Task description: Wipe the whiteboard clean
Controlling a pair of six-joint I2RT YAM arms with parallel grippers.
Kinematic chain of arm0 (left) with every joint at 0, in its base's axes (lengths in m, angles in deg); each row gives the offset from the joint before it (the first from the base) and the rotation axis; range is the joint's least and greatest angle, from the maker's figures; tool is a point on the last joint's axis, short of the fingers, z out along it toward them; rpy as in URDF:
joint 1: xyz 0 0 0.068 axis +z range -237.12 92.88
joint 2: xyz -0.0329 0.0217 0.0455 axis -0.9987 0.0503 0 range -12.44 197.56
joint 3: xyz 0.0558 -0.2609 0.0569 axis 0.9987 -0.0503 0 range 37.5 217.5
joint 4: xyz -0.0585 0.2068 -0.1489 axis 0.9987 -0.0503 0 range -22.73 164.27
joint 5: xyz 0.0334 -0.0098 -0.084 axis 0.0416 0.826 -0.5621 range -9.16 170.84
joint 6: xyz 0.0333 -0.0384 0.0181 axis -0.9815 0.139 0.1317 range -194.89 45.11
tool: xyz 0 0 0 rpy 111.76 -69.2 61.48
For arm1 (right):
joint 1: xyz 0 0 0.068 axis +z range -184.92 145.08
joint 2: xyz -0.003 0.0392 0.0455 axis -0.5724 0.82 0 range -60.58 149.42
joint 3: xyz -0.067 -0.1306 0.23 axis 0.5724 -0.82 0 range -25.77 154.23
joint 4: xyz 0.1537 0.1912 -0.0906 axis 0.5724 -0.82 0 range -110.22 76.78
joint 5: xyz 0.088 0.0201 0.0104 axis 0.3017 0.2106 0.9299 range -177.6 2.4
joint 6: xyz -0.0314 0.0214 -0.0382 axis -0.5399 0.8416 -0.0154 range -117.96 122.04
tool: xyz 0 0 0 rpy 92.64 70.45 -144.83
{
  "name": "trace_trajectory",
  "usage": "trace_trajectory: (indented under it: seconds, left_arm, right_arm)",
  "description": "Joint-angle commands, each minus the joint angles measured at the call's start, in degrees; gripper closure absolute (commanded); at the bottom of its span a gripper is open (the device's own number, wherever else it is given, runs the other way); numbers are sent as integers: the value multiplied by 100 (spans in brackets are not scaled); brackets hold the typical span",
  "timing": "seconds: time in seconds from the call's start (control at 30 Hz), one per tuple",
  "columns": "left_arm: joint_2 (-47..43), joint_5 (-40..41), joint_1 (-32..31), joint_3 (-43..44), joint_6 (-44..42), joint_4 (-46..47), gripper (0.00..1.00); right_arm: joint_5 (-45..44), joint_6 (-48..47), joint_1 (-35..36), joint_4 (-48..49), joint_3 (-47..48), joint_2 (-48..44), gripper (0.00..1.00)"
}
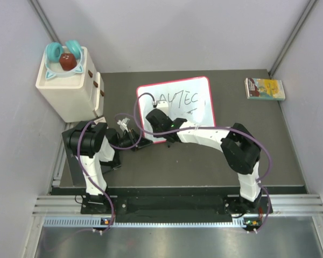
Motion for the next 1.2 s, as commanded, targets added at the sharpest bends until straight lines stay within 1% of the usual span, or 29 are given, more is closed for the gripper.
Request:
trace_trajectory:
  seconds: [0.0,0.17,0.3,0.57,0.7,0.83,0.97,1.17]
  left_arm:
    - [47,-91,-22,-51,14,2094,100]
    - [47,-74,-13,-60,5,2094,100]
    - [38,-74,-13,-95,-12,2094,100]
    - [20,-39,-22,-121,-30,2094,100]
    - [46,-39,-13,-113,-22,2094,100]
    - [38,-39,-13,-113,-30,2094,100]
    - [29,-30,-13,-130,-30,2094,100]
    - [12,5,-13,-156,-65,2094,100]
  right_arm:
    - [-201,22,-489,-79,105,35,100]
    - [-148,40,-1184,106,-589,-396,100]
    - [-16,-31,-1956,246,-1073,-791,100]
    - [-113,-303,-2889,352,-1811,-1406,100]
    - [1,-356,-2951,370,-1873,-1521,100]
    - [370,-356,-2890,545,-1943,-1574,100]
    - [502,-549,-2706,634,-1830,-1469,100]
    - [810,-778,-2196,590,-1443,-1320,100]
